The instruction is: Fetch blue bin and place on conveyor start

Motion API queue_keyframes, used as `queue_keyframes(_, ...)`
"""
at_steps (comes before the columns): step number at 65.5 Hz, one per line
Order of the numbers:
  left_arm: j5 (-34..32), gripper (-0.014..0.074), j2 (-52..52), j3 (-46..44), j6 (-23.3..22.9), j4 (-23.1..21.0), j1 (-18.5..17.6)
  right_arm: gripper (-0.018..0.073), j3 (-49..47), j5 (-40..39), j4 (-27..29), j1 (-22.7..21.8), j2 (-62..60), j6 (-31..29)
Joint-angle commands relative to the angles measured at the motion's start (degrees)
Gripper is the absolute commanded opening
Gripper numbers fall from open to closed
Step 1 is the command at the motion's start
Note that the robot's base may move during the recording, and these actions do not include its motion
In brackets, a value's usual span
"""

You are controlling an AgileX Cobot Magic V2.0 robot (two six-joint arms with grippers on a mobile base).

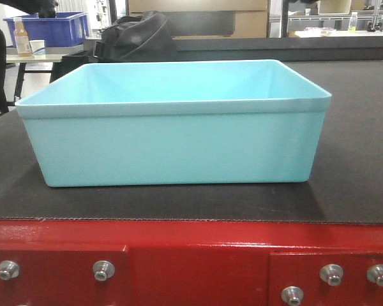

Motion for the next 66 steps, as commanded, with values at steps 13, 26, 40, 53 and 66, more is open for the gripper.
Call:
queue_keyframes(13,-11.78,-0.0111,-9.50,10.66,-0.11,0.05,-0.38,-0.0163,10.74,-8.78,-2.50,-0.03,-9.94,-0.60)
queue_keyframes(26,-12.02,-0.0111,-19.51,14.91,-0.11,0.22,-0.38,-0.0163,14.10,-8.89,-2.50,-0.03,-18.98,-0.60)
queue_keyframes(40,-11.68,-0.0111,-29.16,14.91,-0.11,0.34,-0.38,-0.0163,14.10,-9.12,-2.50,-0.03,-29.00,-0.60)
queue_keyframes(53,-11.68,-0.0111,-35.18,14.91,-0.11,0.34,-0.38,-0.0163,14.10,-10.52,-2.50,-0.03,-34.34,-0.60)
queue_keyframes(66,-11.87,-0.0111,-37.27,14.91,-0.11,0.34,-0.38,-0.0163,14.10,-13.80,-2.50,-0.03,-36.08,-0.60)
